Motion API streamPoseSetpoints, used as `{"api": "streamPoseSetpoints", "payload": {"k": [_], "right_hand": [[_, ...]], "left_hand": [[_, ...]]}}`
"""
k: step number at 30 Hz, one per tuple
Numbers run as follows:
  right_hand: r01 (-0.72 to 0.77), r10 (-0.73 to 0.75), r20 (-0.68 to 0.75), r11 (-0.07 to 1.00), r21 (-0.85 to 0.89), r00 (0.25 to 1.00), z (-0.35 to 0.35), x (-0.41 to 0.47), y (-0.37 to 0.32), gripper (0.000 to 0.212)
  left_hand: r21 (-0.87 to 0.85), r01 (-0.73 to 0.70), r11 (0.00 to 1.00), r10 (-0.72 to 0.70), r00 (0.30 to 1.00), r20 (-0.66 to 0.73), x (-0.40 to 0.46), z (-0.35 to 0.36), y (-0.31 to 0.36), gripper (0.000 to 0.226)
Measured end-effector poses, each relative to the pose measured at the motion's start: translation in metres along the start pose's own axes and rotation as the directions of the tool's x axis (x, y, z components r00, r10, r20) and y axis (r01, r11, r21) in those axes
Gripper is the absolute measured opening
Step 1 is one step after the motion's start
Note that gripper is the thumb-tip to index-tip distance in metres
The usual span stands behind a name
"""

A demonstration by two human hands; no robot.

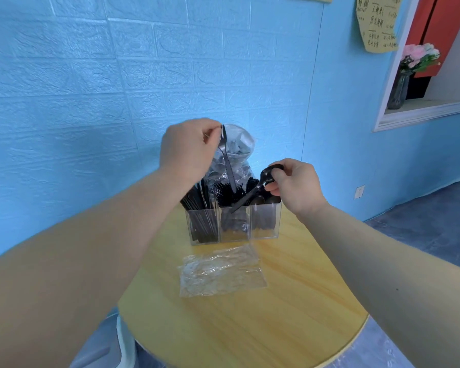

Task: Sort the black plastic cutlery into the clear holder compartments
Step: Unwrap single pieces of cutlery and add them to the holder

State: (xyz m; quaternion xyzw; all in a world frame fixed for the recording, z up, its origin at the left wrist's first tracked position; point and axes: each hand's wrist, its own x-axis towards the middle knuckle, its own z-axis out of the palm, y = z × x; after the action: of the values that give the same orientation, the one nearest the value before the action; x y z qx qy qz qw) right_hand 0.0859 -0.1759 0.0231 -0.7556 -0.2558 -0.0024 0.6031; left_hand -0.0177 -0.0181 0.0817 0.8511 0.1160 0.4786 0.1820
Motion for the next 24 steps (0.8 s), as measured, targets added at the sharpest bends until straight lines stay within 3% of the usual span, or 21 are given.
{"api": "streamPoseSetpoints", "payload": {"k": [2, 5, 13, 17, 20, 24], "right_hand": [[0.021, -0.022, -0.017, 0.999, -0.025, 1.0, -0.002, 0.0, -0.002, 0.023], [0.053, -0.056, -0.028, 0.996, -0.071, 0.998, -0.002, -0.002, -0.002, 0.021], [0.114, -0.135, -0.091, 0.973, -0.203, 0.987, -0.011, 0.002, 0.014, 0.014], [0.151, -0.194, -0.143, 0.953, -0.263, 0.971, -0.016, 0.006, 0.02, 0.009], [0.198, -0.256, -0.178, 0.937, -0.289, 0.95, -0.023, 0.012, 0.018, 0.011], [0.273, -0.361, -0.261, 0.908, -0.317, 0.896, -0.036, 0.028, 0.003, 0.014]], "left_hand": [[0.039, -0.033, 0.999, 0.034, 0.999, -0.032, 0.012, -0.004, 0.0, 0.022], [0.139, -0.068, 0.988, 0.064, 0.997, 0.032, 0.013, 0.0, -0.004, 0.022], [0.324, -0.177, 0.93, 0.048, 0.928, 0.369, -0.018, 0.041, -0.037, 0.029], [0.494, -0.287, 0.821, -0.023, 0.847, 0.53, -0.031, 0.055, -0.046, 0.037], [0.515, -0.29, 0.806, -0.061, 0.826, 0.56, -0.034, 0.063, -0.045, 0.034], [0.408, -0.352, 0.842, 0.081, 0.831, 0.55, -0.037, 0.076, -0.032, 0.043]]}}
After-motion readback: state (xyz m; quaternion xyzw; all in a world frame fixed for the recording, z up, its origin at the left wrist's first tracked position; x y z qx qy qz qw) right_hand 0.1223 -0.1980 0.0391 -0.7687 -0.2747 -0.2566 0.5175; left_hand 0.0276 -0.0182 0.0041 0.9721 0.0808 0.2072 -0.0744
